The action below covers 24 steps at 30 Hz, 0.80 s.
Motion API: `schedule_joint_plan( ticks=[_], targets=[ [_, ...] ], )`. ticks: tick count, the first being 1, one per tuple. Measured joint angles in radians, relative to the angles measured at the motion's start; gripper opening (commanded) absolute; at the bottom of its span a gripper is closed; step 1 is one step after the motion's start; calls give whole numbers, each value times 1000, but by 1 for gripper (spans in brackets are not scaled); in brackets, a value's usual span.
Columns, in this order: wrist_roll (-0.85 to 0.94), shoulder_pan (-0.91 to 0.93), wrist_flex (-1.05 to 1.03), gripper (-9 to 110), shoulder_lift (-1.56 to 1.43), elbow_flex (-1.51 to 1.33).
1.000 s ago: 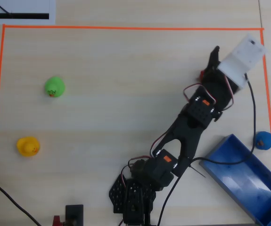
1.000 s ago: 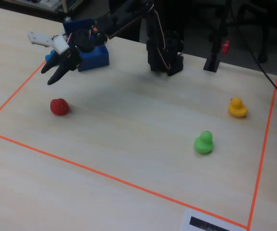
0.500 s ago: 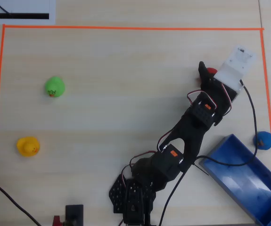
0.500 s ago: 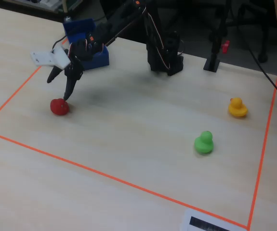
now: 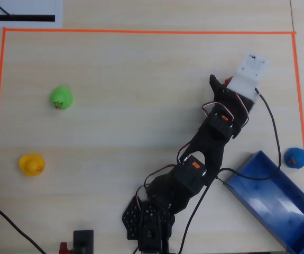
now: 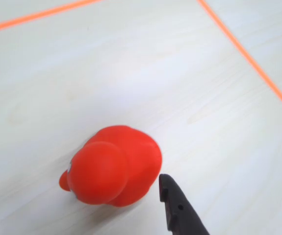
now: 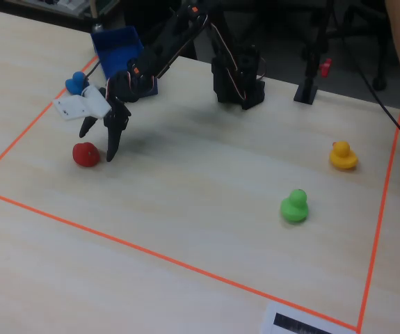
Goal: Grasp red duck and put it into box.
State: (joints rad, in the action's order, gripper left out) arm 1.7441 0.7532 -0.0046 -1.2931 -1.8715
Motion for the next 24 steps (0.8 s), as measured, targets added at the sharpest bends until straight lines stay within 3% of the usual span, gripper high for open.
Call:
schedule_joint_plan(
  ticks=[15,17,20,24],
  targets=[
    [0,-3,-32,47,114,149],
    [0,-5,-38,40,114,160],
    [0,-5,-61,19,114,166],
    [-20,-5,-120,15,114,187]
  ],
)
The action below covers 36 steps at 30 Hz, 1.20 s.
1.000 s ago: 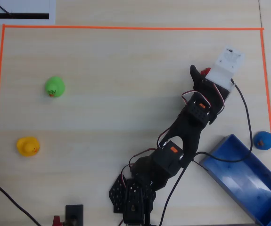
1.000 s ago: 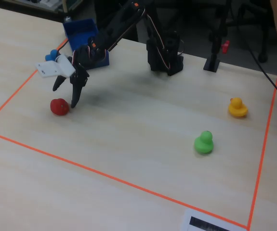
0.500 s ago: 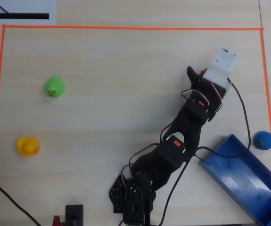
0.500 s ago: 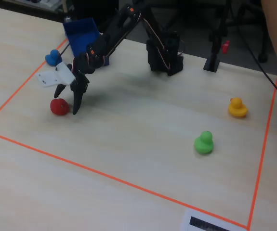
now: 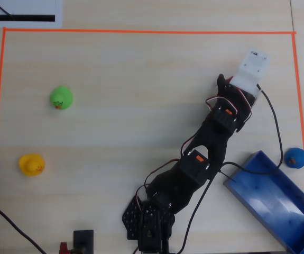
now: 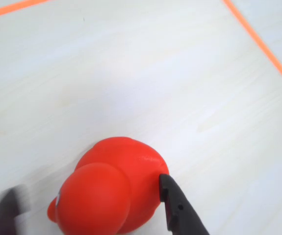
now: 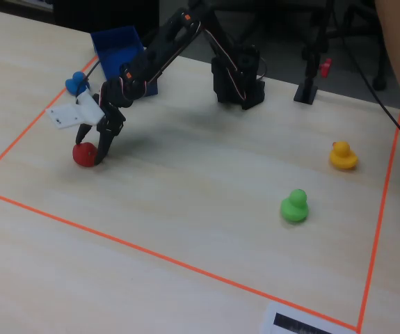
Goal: Grasp red duck and put it into box.
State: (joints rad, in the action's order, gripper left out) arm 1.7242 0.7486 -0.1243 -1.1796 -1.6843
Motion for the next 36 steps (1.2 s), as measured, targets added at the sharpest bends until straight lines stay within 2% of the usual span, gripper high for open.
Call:
schedule_joint_plan(
  ticks=[3,6,19,22,27,31,36],
  targets=[
    [-12,-2,-46,11,0,25],
    [-12,-8,-87,0,0,38],
    [-58,-12,-167,0,-3,118],
    [-109,-12,-318,0,-44,181],
    [-178,58,-759,0,-166,400],
    [-181,207,-1068,0,-255,589],
    [-158,439,-1278,0,-385,672]
  ],
)
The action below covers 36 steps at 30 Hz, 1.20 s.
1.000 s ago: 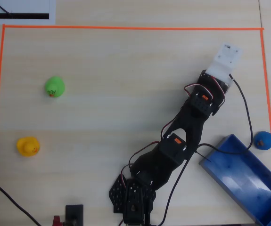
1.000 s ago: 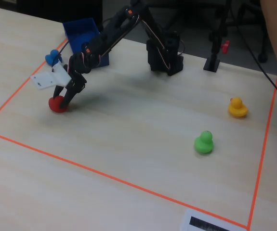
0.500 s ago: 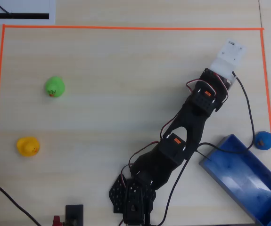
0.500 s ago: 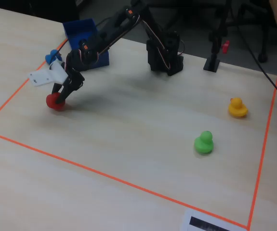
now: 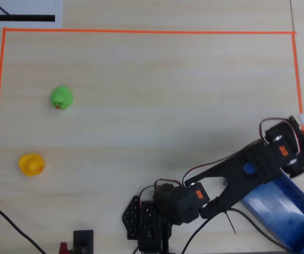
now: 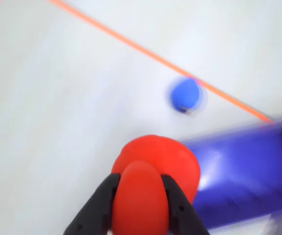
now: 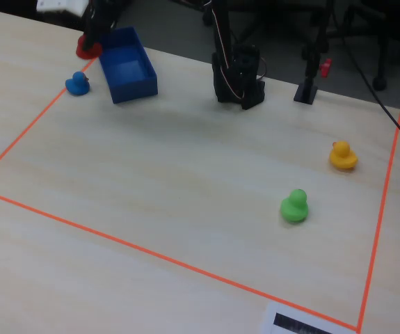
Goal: Grasp red duck and put it into box.
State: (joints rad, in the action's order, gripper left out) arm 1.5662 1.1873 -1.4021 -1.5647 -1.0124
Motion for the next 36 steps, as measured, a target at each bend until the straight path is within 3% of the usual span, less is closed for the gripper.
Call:
schedule_joint_plan(
  ticks=[11,25,36],
  targets=[
    [31,272,-227,0,-80,-44],
    [69,353,-155,1,58,-235],
    [123,367,-89,22,114,-235]
  ],
)
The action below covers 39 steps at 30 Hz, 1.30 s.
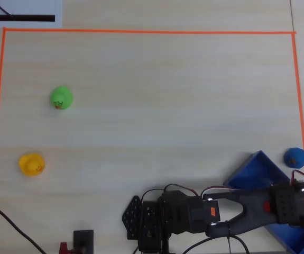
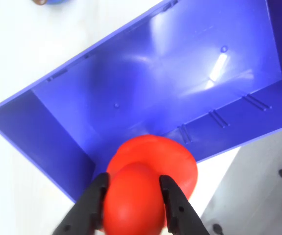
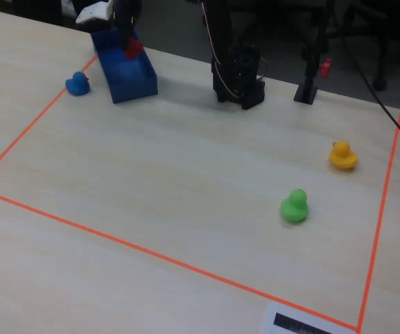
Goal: Grasp red duck and put it into box.
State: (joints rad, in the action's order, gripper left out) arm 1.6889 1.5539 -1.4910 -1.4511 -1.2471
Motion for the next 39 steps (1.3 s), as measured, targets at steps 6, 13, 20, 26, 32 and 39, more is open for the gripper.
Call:
schedule_joint_plan(
  ticks=[6,13,20,26,32,39],
  targets=[
    [21,5,11,26,2,0],
    [18,5,23,3,2,0],
    [-80,-225,130,0,-216,-11],
    [-147,-744,20,0,-589,-229],
    [-31,-1238,38,0,-1088,-764],
    [58,-1416,83,0,-1549,-1384]
  ],
)
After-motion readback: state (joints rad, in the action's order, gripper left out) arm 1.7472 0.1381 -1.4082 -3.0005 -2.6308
